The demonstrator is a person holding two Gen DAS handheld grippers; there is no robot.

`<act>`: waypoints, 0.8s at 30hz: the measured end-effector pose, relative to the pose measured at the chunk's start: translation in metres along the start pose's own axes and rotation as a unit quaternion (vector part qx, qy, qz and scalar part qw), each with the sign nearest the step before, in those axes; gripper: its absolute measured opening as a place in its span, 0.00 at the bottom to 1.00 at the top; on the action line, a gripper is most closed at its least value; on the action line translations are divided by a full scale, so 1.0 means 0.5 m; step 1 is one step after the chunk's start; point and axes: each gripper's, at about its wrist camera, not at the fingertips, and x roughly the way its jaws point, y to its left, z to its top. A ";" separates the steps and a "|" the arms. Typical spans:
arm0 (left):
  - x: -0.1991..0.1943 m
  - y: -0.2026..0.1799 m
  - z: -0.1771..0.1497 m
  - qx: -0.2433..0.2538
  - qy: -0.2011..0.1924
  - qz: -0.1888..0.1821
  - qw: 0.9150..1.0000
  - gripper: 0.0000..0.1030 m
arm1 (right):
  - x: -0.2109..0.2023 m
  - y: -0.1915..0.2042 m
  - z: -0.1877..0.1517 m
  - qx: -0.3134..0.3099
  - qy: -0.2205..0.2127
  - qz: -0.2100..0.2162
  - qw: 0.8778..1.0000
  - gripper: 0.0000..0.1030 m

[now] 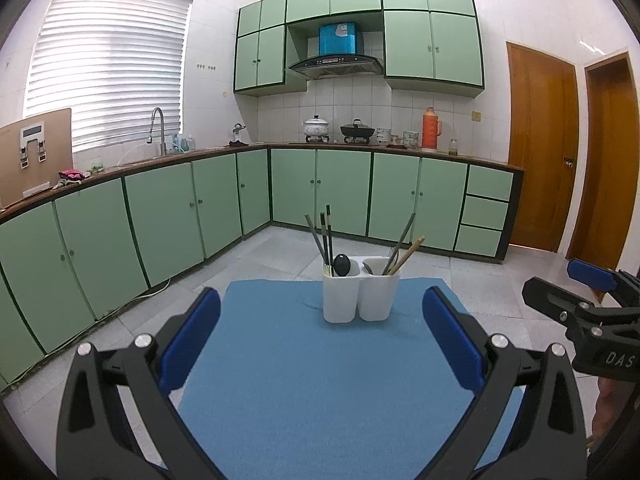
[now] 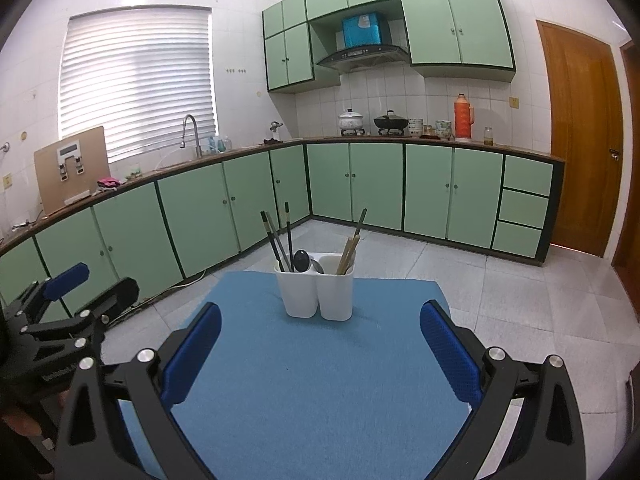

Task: Organize utensils

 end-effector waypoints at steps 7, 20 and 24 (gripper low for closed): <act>-0.001 0.000 0.000 0.000 0.000 -0.001 1.000 0.95 | -0.002 0.000 0.005 -0.003 0.000 0.001 1.000 0.95; 0.000 -0.004 0.005 0.002 0.002 -0.001 1.000 0.95 | -0.005 0.003 0.007 -0.004 -0.001 0.003 1.000 0.95; 0.001 -0.003 0.004 0.002 0.002 -0.001 1.000 0.95 | -0.005 0.002 0.007 -0.004 -0.001 0.003 1.000 0.95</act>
